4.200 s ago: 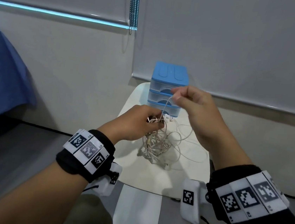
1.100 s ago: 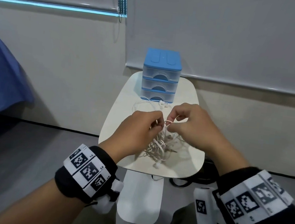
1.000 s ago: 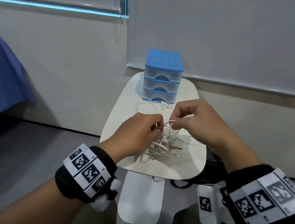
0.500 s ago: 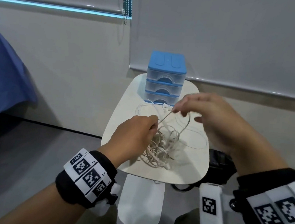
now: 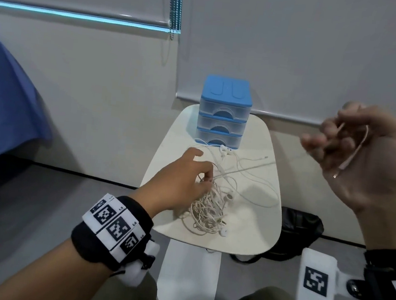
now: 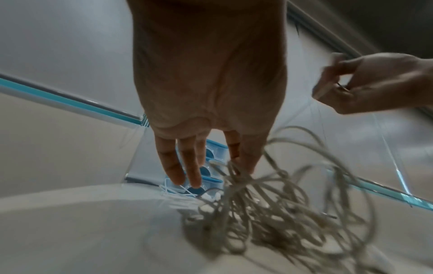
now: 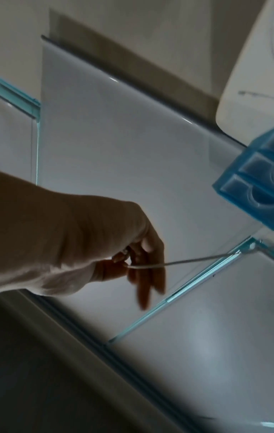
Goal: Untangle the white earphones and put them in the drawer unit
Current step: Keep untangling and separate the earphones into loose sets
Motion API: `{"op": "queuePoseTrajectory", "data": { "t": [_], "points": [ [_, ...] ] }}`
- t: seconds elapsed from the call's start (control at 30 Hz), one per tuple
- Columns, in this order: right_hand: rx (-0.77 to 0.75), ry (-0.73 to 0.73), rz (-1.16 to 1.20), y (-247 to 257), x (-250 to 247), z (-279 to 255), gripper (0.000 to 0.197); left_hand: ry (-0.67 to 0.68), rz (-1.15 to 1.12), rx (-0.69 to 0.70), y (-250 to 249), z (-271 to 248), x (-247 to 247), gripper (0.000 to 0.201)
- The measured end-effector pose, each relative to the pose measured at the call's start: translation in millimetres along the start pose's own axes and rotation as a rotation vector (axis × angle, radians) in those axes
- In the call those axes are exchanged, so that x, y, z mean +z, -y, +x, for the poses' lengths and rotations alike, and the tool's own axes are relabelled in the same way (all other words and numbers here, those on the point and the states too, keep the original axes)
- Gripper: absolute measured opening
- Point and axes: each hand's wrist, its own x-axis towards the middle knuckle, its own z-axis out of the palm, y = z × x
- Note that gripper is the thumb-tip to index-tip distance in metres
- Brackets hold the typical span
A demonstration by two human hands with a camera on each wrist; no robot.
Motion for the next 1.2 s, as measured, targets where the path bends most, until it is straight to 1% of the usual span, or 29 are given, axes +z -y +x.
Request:
{"op": "queuePoseTrajectory", "data": {
  "t": [0.07, 0.1, 0.17, 0.23, 0.27, 0.3, 0.37, 0.43, 0.5, 0.57, 0.63, 0.7, 0.8, 0.9, 0.93, 1.0, 1.07, 1.13, 1.17, 1.2],
  "points": [
    [0.032, -0.021, -0.215, -3, -8, 2, 0.031, 0.064, -0.063, 0.063, 2, 6, -5, 0.021],
    [0.049, -0.02, -0.379, -8, -13, 5, 0.03, 0.1, -0.077, 0.069, 2, 8, -8, 0.021],
    [0.11, -0.003, -0.807, -20, -24, 10, 0.023, 0.166, -0.102, 0.049, 2, 10, -11, 0.024],
    [0.215, 0.058, -1.171, -34, -33, 9, 0.011, 0.197, -0.116, 0.059, 2, 11, -15, 0.025],
    [0.259, 0.109, -1.291, -42, -37, 7, 0.014, 0.202, -0.113, 0.069, 1, 11, -16, 0.025],
    [0.277, 0.153, -1.349, -48, -39, 5, 0.018, 0.2, -0.108, 0.082, 0, 11, -18, 0.024],
    [0.233, 0.185, -1.287, -58, -35, 2, 0.023, 0.187, -0.093, 0.107, -4, 12, -22, 0.024],
    [0.139, 0.255, -1.169, -68, -22, -1, 0.026, 0.183, -0.085, 0.135, -10, 12, -27, 0.023],
    [0.071, 0.357, -1.185, -79, -7, -4, 0.029, 0.178, -0.084, 0.159, -15, 12, -31, 0.022],
    [0.043, 0.409, -1.246, -91, 4, -6, 0.033, 0.162, -0.082, 0.179, -18, 12, -33, 0.021],
    [0.059, 0.392, -1.263, -99, 9, -7, 0.029, 0.154, -0.078, 0.195, -19, 11, -34, 0.021],
    [0.083, 0.341, -1.275, -102, 12, -6, 0.021, 0.155, -0.078, 0.189, -16, 9, -34, 0.021],
    [0.05, 0.307, -1.243, -106, 15, -8, 0.006, 0.151, -0.134, 0.157, -9, 4, -36, 0.015],
    [0.021, 0.341, -1.234, -114, 9, -9, 0.021, 0.132, -0.273, 0.119, -6, 1, -36, 0.008],
    [0.036, 0.352, -1.235, -118, 5, -8, 0.022, 0.116, -0.325, 0.1, -6, 0, -35, 0.006],
    [0.116, 0.395, -1.242, -127, -6, -6, 0.016, 0.07, -0.409, 0.057, -2, -3, -30, 0.001],
    [0.269, 0.467, -1.155, -135, -15, -7, 0.013, 0.02, -0.5, 0.001, 1, -7, -23, 0.016],
    [0.39, 0.513, -0.998, -140, -22, -12, 0.014, -0.024, -0.627, -0.073, 4, -13, -14, 0.032],
    [0.414, 0.511, -0.936, -142, -24, -13, 0.017, -0.039, -0.686, -0.104, 4, -16, -10, 0.035],
    [0.429, 0.504, -0.892, -143, -24, -13, 0.019, -0.05, -0.741, -0.133, 4, -18, -7, 0.033]
  ]
}}
